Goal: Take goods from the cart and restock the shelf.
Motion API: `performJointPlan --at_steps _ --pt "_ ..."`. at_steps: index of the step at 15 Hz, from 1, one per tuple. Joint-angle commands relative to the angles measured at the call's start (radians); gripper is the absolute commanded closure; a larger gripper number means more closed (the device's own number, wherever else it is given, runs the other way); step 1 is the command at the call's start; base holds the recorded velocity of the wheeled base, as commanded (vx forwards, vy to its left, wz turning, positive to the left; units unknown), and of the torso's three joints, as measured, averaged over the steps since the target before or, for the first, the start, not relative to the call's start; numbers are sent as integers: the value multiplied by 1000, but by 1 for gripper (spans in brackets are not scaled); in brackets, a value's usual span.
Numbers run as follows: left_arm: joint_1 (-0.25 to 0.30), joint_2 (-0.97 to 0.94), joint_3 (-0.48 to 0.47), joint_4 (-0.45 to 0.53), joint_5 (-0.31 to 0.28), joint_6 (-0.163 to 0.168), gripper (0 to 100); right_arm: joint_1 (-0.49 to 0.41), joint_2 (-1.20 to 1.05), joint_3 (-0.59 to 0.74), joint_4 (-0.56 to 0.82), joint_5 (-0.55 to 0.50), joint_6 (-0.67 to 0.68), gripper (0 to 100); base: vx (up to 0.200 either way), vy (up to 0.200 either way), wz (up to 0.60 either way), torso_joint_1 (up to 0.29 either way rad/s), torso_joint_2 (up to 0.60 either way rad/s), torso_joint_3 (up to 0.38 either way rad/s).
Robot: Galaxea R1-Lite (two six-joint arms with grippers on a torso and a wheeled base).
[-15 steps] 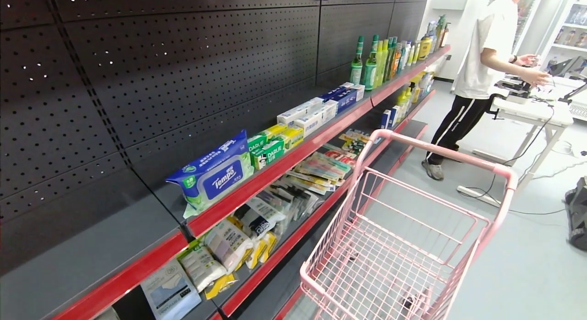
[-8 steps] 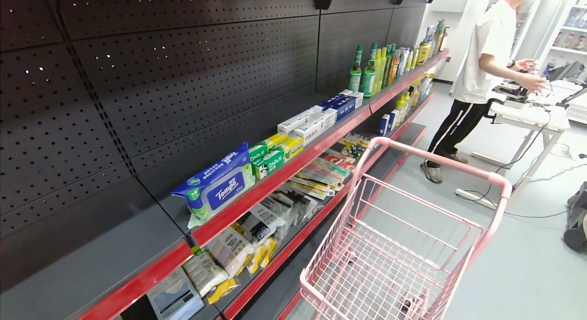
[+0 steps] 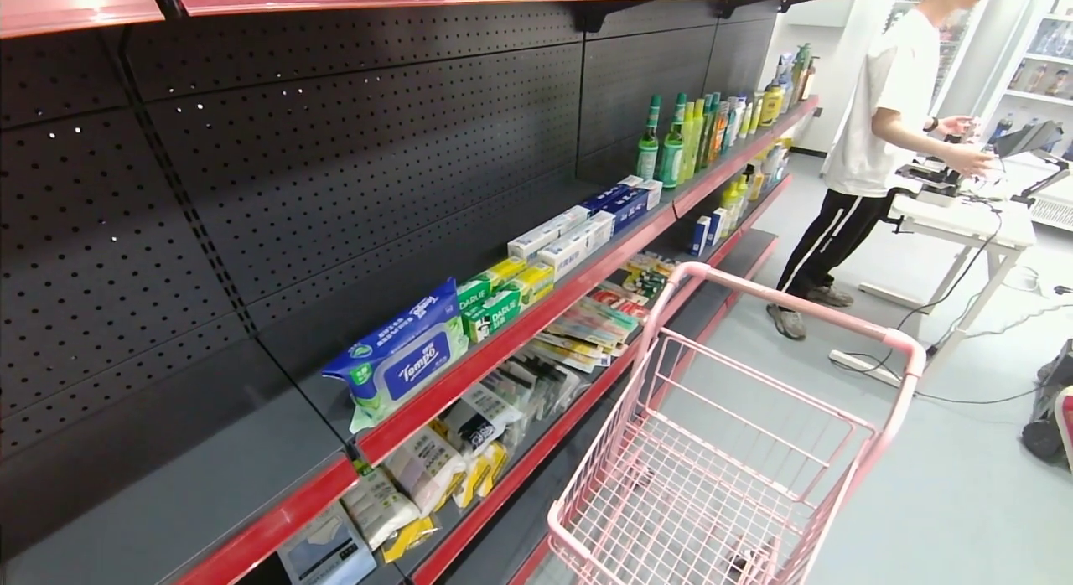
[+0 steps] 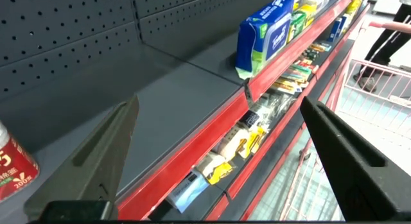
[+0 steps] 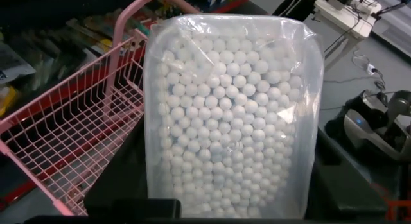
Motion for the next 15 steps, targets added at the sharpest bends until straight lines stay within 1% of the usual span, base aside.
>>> performJointPlan --at_steps 1,11,15 --pt "0 -1 0 0 0 0 0 1 6 1 0 0 0 100 0 0 0 100 -212 -129" --pt "0 -1 0 0 0 0 0 1 20 2 -1 14 -17 100 0 0 0 85 -182 -97" --pt "0 -1 0 0 0 0 0 -4 14 9 -1 12 -23 100 0 0 0 0 0 0"
